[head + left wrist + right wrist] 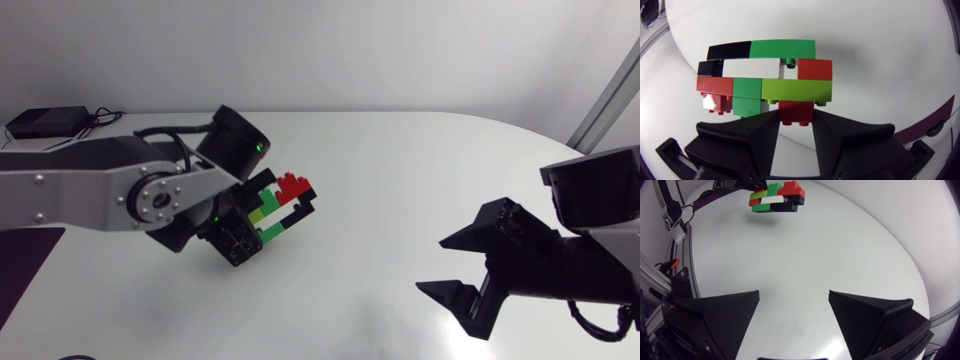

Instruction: Separate the duplo bricks

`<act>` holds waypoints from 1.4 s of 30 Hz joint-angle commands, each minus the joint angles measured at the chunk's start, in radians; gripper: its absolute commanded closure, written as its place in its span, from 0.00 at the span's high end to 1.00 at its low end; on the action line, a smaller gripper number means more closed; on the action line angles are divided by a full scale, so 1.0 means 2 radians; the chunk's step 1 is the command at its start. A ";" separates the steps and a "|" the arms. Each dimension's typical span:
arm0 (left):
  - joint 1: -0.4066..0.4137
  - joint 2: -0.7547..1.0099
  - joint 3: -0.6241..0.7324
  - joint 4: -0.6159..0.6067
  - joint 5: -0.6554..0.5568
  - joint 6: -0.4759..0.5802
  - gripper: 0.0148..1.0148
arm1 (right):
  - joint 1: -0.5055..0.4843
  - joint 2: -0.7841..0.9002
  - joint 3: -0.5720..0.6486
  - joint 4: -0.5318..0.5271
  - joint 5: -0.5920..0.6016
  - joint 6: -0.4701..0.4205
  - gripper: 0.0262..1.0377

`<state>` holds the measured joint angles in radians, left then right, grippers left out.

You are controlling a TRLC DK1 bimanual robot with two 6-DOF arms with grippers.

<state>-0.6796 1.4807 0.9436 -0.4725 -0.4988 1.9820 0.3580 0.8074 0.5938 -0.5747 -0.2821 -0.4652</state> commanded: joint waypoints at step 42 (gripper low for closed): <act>-0.028 0.157 0.031 0.104 -0.183 0.073 0.17 | -0.006 -0.133 -0.054 -0.049 0.002 -0.045 0.96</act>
<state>-0.7631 1.7641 0.9634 -0.2581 -0.8433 2.0800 0.3573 0.5484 0.5056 -0.6533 -0.2813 -0.5255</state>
